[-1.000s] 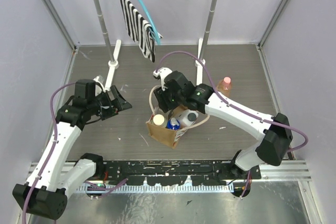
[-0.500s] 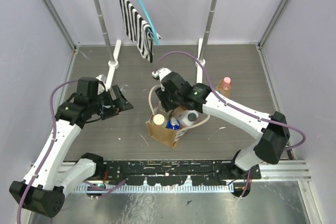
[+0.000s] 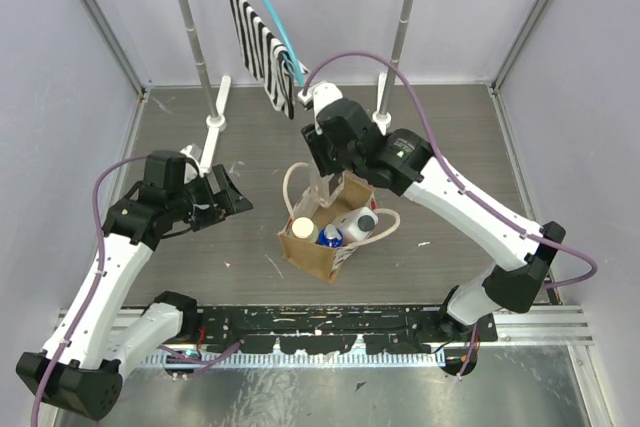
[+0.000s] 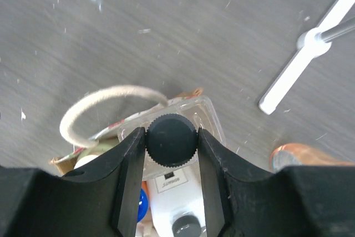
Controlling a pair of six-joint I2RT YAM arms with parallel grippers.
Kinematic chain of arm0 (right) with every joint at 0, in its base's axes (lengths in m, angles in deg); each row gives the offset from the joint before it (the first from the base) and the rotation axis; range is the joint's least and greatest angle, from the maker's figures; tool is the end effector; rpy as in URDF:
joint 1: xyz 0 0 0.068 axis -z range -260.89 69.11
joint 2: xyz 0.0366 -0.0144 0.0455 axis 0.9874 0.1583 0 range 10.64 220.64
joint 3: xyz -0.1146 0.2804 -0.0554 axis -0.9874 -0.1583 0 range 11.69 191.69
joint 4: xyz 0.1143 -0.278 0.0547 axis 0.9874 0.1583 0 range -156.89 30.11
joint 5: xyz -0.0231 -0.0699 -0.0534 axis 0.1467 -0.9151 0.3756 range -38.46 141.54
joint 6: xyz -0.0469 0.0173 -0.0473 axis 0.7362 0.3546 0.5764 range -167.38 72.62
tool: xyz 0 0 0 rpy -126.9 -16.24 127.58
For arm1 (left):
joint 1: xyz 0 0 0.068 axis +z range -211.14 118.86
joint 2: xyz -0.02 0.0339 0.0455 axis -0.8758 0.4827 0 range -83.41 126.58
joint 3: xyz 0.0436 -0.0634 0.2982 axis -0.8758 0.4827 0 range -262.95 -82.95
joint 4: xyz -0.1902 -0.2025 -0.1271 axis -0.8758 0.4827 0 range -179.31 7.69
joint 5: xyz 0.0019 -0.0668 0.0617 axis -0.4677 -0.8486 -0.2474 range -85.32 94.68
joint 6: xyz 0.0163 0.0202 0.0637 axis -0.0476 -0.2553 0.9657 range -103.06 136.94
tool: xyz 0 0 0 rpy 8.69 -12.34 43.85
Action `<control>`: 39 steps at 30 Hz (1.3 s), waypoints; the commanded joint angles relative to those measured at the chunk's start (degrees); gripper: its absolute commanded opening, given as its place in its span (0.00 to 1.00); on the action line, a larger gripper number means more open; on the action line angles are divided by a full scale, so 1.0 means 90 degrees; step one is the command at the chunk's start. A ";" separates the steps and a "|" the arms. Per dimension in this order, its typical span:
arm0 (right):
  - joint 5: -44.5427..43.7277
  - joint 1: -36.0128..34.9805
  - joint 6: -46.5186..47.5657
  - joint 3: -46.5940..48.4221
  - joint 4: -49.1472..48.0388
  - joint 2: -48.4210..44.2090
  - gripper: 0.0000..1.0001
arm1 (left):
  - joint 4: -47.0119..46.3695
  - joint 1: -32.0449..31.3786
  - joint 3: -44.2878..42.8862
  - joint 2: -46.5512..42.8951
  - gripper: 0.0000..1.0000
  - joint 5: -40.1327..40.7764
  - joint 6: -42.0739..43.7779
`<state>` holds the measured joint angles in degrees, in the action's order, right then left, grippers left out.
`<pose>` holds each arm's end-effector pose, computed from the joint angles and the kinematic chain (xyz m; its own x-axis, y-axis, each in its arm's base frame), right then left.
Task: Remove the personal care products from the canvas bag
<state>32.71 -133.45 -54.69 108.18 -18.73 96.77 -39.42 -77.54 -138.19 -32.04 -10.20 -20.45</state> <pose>0.2427 0.2876 0.4468 -0.4454 -0.3836 -0.8090 -0.5442 0.8335 -0.0956 0.1956 -0.0724 0.3356 -0.8181 -0.3709 -0.4395 -0.0665 0.8201 -0.5683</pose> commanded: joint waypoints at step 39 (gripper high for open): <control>0.0362 0.2973 -0.0321 -0.2413 -0.2010 -0.1421 0.21 | 0.0134 -0.0026 0.0334 -0.0636 0.99 -0.0040 -0.0034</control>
<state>37.35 -106.76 -56.66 85.79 -26.80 89.68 -38.72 -77.59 -133.53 -36.78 -11.01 -21.28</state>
